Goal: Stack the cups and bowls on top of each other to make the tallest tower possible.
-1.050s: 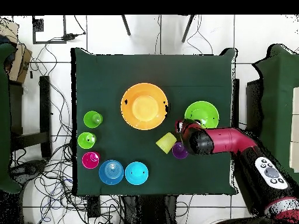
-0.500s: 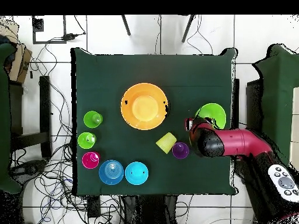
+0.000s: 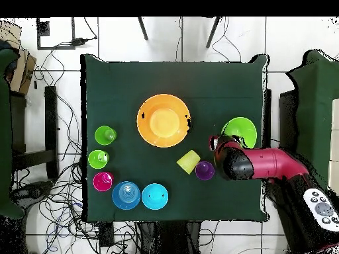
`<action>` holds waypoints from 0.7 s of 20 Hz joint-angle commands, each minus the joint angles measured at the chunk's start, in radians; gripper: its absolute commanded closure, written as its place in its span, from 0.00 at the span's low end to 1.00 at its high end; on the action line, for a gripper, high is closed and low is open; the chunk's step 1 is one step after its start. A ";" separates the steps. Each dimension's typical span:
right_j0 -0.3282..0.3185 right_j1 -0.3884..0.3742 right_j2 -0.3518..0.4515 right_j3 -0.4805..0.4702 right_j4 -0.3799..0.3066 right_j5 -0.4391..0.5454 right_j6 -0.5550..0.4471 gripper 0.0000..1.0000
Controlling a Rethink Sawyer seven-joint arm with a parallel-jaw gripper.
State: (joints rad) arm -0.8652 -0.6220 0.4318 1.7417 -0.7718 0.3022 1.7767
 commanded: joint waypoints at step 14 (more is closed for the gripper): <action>0.052 -0.270 -0.017 0.161 0.095 0.175 -0.014 1.00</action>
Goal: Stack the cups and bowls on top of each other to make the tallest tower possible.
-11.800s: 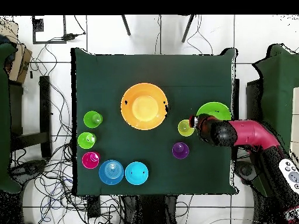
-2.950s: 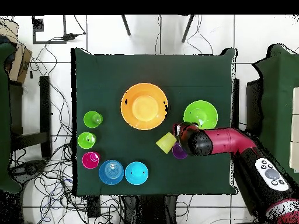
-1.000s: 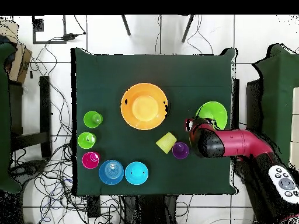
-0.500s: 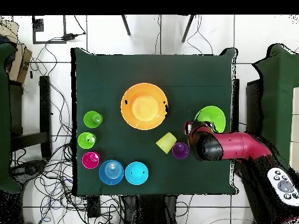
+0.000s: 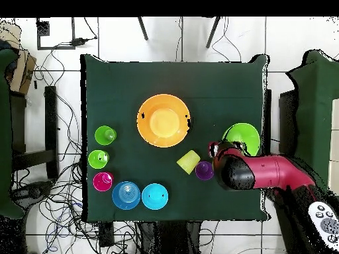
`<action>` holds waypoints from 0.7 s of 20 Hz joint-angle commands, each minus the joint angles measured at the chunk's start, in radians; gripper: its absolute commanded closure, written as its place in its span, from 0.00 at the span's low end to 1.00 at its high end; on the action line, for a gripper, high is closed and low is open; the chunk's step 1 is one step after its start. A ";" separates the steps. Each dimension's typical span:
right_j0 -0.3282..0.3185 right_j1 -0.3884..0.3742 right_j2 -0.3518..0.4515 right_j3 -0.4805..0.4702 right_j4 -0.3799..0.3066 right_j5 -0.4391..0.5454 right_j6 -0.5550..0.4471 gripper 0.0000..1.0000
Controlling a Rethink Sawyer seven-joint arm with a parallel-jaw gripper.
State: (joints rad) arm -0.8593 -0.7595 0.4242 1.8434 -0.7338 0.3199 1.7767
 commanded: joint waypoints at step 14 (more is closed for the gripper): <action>0.129 -0.154 -0.015 -0.012 0.105 0.276 0.019 1.00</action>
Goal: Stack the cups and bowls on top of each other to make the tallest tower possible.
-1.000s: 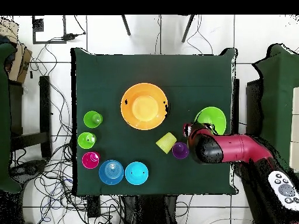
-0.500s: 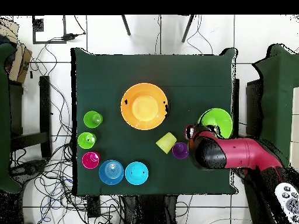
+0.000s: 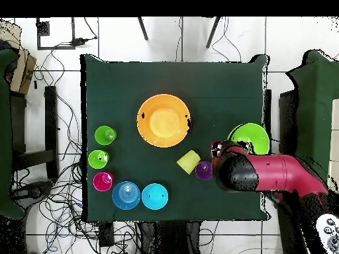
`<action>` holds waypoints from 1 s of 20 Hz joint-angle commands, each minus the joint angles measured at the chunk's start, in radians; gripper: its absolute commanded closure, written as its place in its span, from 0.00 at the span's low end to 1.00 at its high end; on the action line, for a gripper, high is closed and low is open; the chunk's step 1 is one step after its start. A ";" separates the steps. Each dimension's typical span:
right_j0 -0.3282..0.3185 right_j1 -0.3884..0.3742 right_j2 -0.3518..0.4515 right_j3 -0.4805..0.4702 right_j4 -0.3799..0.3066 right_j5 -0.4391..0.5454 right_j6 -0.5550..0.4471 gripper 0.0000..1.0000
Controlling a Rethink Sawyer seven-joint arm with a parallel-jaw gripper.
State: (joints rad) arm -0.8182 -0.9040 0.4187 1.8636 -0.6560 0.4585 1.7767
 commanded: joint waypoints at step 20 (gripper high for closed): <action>0.360 -0.095 -0.063 -0.230 0.137 0.520 0.014 1.00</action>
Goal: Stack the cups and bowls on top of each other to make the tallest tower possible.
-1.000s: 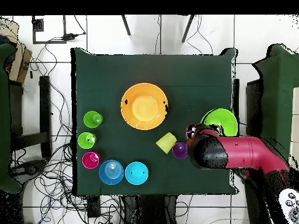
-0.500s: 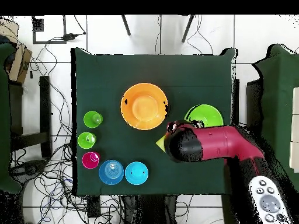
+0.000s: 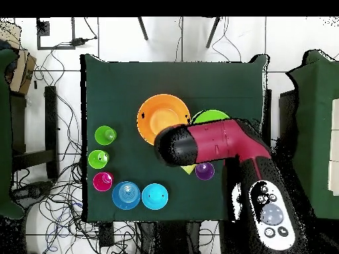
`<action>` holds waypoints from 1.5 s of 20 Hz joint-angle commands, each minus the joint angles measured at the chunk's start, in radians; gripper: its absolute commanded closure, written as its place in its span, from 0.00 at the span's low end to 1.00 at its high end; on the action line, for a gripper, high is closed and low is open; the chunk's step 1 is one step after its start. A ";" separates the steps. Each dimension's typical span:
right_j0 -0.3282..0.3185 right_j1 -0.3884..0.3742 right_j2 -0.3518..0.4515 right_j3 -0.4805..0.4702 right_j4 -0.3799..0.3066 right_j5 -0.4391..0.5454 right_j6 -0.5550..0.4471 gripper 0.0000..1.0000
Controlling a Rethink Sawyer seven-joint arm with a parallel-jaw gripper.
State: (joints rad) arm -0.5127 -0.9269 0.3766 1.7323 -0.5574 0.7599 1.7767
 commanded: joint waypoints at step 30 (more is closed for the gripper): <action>0.050 -0.231 -0.105 0.174 0.074 0.003 0.058 1.00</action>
State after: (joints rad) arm -0.4930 -1.1258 0.2882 1.7591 -0.4921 0.8446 1.7767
